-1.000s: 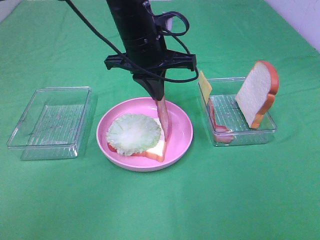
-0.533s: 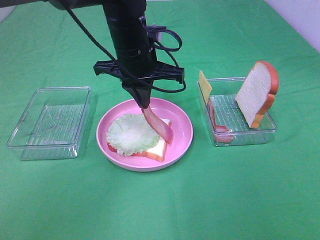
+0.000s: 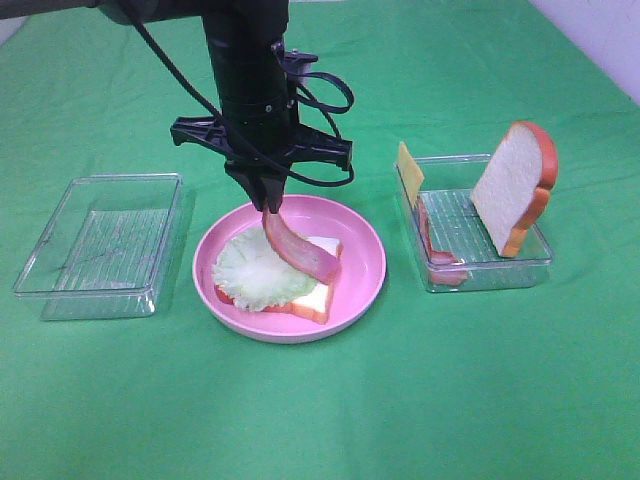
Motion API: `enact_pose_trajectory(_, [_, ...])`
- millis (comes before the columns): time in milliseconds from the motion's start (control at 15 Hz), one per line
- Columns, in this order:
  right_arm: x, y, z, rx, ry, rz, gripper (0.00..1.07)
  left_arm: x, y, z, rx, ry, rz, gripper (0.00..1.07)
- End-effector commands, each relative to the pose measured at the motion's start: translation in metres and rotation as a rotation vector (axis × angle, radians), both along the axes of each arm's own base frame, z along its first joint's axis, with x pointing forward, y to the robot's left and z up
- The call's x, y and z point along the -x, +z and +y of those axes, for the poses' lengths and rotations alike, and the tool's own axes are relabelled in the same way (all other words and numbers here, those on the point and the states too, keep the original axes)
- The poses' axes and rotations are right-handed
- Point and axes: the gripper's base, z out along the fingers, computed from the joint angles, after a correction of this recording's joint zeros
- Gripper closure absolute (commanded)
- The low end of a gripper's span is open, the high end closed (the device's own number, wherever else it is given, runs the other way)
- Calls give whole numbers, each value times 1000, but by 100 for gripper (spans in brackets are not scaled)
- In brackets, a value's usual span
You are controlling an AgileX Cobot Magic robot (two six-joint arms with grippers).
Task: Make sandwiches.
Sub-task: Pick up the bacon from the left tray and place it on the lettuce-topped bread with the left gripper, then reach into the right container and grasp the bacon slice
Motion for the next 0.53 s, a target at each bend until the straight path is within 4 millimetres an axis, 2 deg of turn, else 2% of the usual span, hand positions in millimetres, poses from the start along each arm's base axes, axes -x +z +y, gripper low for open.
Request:
enact_pose_trajectory(67, [2, 1, 0, 12, 0, -25, 36, 7, -2, 3, -51, -1, 57, 53])
enact_pose_trajectory(133, [2, 1, 0, 12, 0, -25, 36, 8, 5, 4, -43, -16, 44, 25])
enact_pose_trajectory(200, [2, 1, 0, 12, 0, -25, 36, 8, 7, 4, -42, -27, 40, 23])
enact_pose_trajectory(333, [2, 1, 0, 12, 0, -25, 36, 10, 27, 7, -29, -56, -4, 23])
enact_pose_trajectory(533, [2, 1, 0, 12, 0, -25, 36, 17, 76, 21, -19, -56, -131, 23])
